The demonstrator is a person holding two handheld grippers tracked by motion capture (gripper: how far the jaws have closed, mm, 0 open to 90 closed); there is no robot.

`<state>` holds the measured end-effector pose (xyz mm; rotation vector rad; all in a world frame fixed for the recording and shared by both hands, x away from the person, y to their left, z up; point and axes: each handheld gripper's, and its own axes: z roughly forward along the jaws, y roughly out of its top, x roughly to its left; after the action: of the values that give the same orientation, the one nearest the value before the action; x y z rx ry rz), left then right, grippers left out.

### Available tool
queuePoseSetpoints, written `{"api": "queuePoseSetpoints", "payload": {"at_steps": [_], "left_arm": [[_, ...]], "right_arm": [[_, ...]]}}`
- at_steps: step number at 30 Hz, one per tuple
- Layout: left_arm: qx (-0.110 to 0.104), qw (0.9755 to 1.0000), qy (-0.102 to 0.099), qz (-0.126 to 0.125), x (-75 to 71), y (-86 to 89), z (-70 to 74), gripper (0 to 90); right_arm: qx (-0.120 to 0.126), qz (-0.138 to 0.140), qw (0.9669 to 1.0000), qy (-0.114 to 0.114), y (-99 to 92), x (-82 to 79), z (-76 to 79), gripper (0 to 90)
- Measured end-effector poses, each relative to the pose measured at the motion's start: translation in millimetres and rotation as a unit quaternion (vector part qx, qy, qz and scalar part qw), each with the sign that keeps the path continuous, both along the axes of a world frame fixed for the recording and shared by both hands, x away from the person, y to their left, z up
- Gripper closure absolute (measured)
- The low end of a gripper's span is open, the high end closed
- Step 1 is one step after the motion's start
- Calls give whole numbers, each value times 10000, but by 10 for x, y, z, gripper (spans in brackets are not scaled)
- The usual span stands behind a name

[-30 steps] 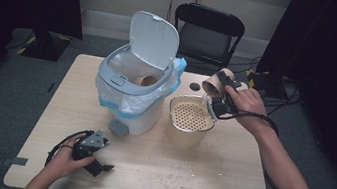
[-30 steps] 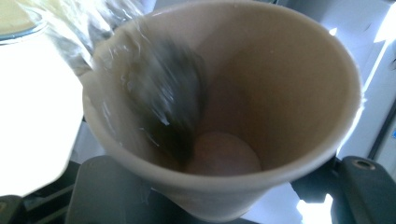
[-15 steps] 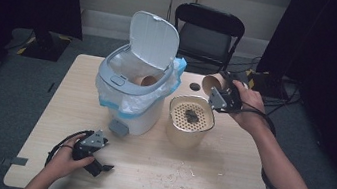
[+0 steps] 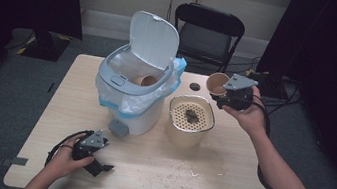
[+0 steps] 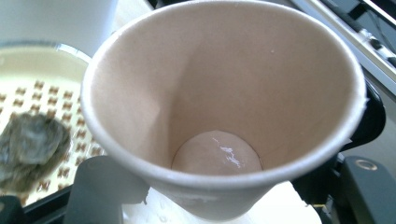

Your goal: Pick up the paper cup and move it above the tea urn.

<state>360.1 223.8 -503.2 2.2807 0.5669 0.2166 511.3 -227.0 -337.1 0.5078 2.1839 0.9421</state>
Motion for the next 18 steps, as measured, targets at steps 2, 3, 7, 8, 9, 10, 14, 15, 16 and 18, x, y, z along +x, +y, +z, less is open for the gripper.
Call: {"api": "queuePoseSetpoints", "payload": {"at_steps": [2, 3, 7, 8, 9, 10, 14, 15, 16, 18], "left_arm": [[-19, 10000, 0, -13, 2, -1, -1, 0], [-14, 10000, 5, -21, 2, 1, -1, 0], [6, 10000, -3, 4, 0, 0, 0, 0], [-1, 10000, -2, -1, 0, 0, 0, 0], [-1, 10000, -7, 4, 0, -1, 0, 0], [0, 10000, -5, 4, 0, -1, 0, 0], [-1, 10000, 2, -1, 0, 0, 0, 0], [-19, 10000, 7, -12, 0, 0, -1, 0], [-29, 10000, -1, -12, 1, -1, -2, 0], [-27, 10000, -6, -12, 2, -1, -2, 0]], "right_arm": [[230, -39, 9997, 80, -23, 8, 20, 348], [338, -94, 9993, 127, -33, 13, 35, 348], [389, -130, 9990, 177, -34, 15, 69, 348], [331, -128, 9992, 171, -27, 15, 72, 347], [272, -106, 9994, 182, -16, 12, 76, 348], [266, -104, 9995, 167, -6, 8, 77, 347], [372, -56, 9991, 205, 17, -2, 96, 347], [436, -39, 9988, 236, 17, -2, 102, 347], [504, -31, 9984, 248, 18, -2, 106, 347], [592, -30, 9978, 283, 14, 3, 116, 347]]}}
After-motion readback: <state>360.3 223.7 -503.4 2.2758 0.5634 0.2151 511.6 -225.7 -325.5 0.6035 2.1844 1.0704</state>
